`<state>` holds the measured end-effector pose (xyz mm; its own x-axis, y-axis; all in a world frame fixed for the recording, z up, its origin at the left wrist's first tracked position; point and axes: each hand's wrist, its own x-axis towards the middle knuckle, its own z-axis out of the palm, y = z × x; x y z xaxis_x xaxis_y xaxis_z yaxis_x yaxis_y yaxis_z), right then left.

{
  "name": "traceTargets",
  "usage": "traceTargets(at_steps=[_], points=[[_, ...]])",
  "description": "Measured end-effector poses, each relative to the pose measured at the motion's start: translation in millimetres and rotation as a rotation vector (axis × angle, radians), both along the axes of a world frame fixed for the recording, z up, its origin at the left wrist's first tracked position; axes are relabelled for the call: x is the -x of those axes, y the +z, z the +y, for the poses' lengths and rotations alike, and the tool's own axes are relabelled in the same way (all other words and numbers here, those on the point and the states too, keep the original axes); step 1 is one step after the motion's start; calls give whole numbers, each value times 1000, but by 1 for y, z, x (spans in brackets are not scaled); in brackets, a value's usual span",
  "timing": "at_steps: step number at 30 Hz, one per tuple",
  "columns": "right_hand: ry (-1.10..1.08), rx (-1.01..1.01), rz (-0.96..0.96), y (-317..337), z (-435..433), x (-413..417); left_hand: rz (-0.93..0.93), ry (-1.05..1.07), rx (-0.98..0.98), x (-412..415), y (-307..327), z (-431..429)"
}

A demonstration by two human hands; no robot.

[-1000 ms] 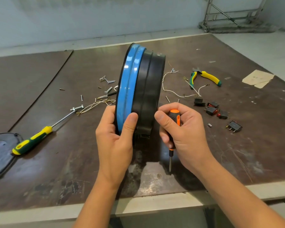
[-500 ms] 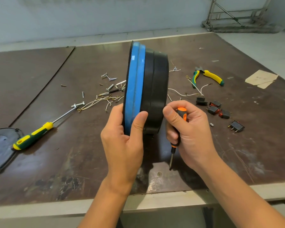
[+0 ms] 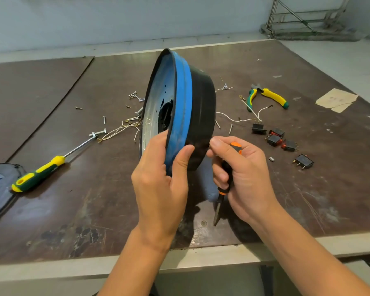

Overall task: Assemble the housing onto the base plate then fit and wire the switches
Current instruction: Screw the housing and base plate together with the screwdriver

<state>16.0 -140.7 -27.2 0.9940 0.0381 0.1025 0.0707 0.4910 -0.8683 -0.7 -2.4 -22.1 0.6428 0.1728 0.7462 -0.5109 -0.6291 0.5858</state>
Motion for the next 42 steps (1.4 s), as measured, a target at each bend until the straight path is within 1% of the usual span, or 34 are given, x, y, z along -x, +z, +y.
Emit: traceTargets(at_steps=[4, 8, 11, 14, 16, 19, 22, 24, 26, 27, 31, 38, 42], points=[[28, -63, 81, 1, 1, 2, -15, 8, -27, 1, -1, 0], [46, -81, 132, -1, 0, 2, -21, 10, -55, 1, -1, -2], [53, -75, 118, -3, -2, 4, -29, 0, -77, 1, -2, -3], [55, -6, 63, -5, -9, 3, -17, 10, -113, 1, -2, -4], [99, -5, 91, -5, -13, 2, 2, 15, -139, 1, -1, -4], [221, -47, 248, -2, -20, -2, 46, 15, -253, 0, 0, -4], [352, -211, 554, -4, -28, -6, 127, 63, -470, -7, 0, -1], [395, -321, 720, -7, -26, -3, 234, 102, -650, -9, 1, -1], [456, -368, 808, -10, -23, 1, 331, 111, -799, -11, 0, -6], [484, -380, 827, -10, -23, 3, 361, 101, -830, -12, -1, -8], [495, -420, 827, -7, -31, 7, 370, 58, -803, -14, -2, -15], [531, -406, 782, -11, -35, 10, 432, 87, -811, -16, -3, -17], [489, -432, 766, -8, -40, 8, 453, 91, -814, -16, -1, -16]])
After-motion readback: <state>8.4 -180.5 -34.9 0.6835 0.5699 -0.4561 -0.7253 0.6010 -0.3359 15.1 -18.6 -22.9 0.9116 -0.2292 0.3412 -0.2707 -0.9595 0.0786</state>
